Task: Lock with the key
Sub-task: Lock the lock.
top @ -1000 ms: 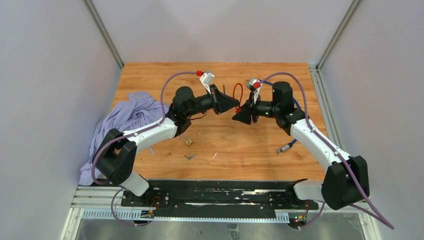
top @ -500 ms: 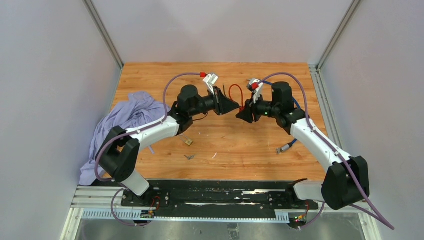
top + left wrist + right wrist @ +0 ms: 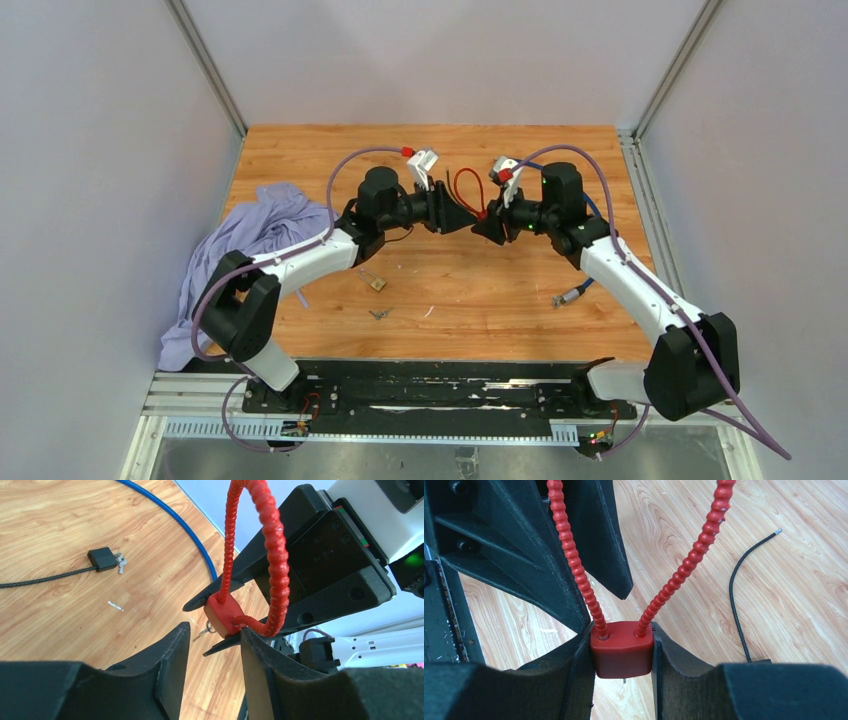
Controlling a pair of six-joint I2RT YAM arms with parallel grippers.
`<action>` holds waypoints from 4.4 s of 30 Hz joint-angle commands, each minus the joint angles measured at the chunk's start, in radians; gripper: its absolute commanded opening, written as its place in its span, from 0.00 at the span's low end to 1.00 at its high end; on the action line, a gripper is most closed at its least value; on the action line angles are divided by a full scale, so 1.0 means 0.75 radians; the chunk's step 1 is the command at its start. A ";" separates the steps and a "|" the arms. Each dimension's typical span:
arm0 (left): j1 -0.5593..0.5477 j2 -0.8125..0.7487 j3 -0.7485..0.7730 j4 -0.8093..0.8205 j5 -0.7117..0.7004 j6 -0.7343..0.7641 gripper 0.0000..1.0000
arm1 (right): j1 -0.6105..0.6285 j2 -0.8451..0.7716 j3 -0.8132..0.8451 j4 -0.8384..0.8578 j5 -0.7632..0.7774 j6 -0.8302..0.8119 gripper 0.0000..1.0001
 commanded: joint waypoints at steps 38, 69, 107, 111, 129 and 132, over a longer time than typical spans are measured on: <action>0.072 -0.073 0.052 0.063 0.123 -0.023 0.50 | 0.105 0.083 0.077 -0.010 -0.010 -0.085 0.01; 0.031 0.022 0.042 0.025 0.054 -0.156 0.36 | 0.152 0.065 0.100 -0.031 0.116 -0.095 0.01; 0.041 0.043 0.054 -0.063 0.034 -0.233 0.47 | 0.182 0.075 0.118 -0.060 0.172 -0.128 0.01; 0.041 0.038 0.051 -0.068 0.020 -0.256 0.44 | 0.208 0.084 0.118 -0.057 0.222 -0.124 0.01; 0.041 0.049 0.051 -0.104 0.001 -0.246 0.12 | 0.282 0.121 0.165 -0.080 0.428 -0.094 0.02; 0.042 0.050 0.053 -0.104 0.005 -0.247 0.03 | 0.282 0.124 0.172 -0.091 0.452 -0.091 0.10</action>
